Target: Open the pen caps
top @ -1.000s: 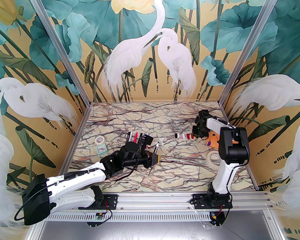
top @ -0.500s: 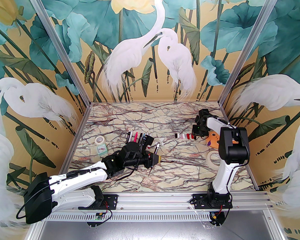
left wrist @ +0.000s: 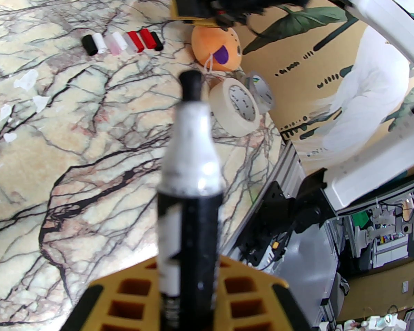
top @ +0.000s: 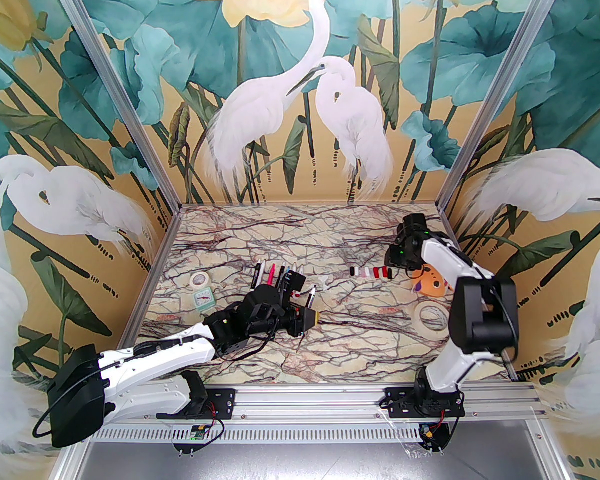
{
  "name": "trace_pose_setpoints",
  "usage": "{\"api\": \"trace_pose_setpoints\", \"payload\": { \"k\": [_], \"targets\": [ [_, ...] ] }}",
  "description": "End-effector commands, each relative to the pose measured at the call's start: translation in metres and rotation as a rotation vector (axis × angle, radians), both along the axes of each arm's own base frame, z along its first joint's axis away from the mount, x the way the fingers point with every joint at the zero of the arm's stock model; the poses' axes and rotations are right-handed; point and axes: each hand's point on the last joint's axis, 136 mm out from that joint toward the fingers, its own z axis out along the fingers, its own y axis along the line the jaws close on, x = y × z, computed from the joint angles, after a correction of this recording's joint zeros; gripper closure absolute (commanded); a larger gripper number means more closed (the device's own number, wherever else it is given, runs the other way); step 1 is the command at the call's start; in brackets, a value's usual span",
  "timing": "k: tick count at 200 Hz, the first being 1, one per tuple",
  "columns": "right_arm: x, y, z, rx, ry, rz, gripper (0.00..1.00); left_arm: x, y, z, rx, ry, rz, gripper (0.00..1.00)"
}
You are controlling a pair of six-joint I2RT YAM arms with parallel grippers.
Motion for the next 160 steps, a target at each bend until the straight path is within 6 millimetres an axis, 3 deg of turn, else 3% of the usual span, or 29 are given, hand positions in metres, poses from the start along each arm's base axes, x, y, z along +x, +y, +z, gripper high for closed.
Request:
{"api": "trace_pose_setpoints", "payload": {
  "k": [1,35,80,124,160],
  "targets": [
    [-0.019,0.012,0.012,0.029,-0.046,-0.018,0.49,0.013,0.009,-0.012,0.080,0.011,0.077,0.98],
    [-0.055,0.037,0.039,0.099,-0.143,0.040,0.36,0.029,0.015,-0.023,0.174,0.008,0.156,0.96],
    [-0.105,0.080,0.085,0.283,-0.243,0.155,0.00,0.054,0.011,-0.032,0.283,-0.006,0.228,0.95],
    [-0.156,0.111,0.120,0.472,-0.280,0.294,0.01,0.085,0.006,-0.051,0.451,-0.026,0.302,0.94],
    [-0.188,0.117,0.148,0.538,-0.354,0.372,0.01,0.110,0.000,-0.070,0.589,-0.021,0.340,0.96]
  ]
}}
